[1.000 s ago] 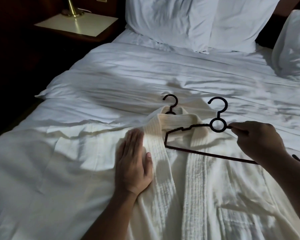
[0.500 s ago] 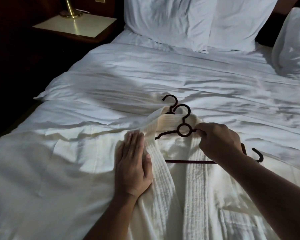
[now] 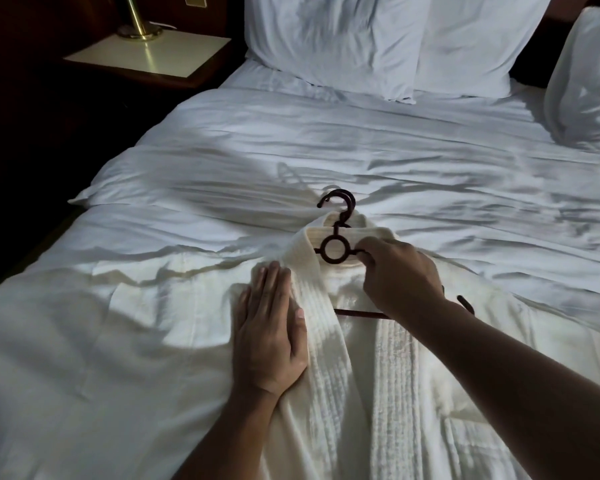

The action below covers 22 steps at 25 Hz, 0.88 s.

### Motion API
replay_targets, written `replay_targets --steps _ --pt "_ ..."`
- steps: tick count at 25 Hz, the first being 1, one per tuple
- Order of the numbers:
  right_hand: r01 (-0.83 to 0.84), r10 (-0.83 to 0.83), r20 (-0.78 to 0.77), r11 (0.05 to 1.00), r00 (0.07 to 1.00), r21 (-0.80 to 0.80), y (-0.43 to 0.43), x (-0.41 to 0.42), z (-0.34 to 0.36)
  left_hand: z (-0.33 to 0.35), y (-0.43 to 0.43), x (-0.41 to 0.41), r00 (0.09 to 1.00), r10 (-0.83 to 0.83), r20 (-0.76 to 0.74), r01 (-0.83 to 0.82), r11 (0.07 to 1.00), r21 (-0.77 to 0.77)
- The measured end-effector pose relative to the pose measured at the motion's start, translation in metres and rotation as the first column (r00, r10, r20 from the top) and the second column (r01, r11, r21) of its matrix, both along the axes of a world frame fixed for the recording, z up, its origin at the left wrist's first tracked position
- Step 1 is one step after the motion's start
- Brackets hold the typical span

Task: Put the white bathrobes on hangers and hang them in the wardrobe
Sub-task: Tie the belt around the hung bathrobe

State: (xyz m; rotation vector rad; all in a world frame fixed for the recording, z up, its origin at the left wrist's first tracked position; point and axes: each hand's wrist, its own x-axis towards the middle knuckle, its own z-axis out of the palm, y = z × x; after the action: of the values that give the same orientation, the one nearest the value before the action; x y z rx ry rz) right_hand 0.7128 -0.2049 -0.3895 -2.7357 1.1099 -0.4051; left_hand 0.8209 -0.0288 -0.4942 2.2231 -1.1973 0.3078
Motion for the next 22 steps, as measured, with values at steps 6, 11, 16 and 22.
replay_targets --steps 6,11,16,22 --pt "0.053 -0.058 -0.125 0.998 0.991 -0.041 -0.016 0.007 -0.018 -0.001 -0.001 -0.001 1.000 -0.022 -0.009 0.022 0.999 0.027" --pt "0.156 -0.163 -0.033 0.977 0.986 -0.143 0.017 -0.003 -0.007 -0.003 -0.003 0.001 1.000 -0.018 0.000 0.018 0.999 0.032" --pt "0.286 -0.211 -0.349 0.942 0.913 0.178 0.076 -0.034 0.003 -0.006 -0.003 0.002 0.999 -0.032 0.032 0.031 0.998 0.053" --pt "0.535 -0.553 -0.043 0.780 0.832 0.326 0.062 -0.069 -0.020 -0.006 -0.005 0.003 0.971 -0.113 0.209 0.075 0.981 0.181"
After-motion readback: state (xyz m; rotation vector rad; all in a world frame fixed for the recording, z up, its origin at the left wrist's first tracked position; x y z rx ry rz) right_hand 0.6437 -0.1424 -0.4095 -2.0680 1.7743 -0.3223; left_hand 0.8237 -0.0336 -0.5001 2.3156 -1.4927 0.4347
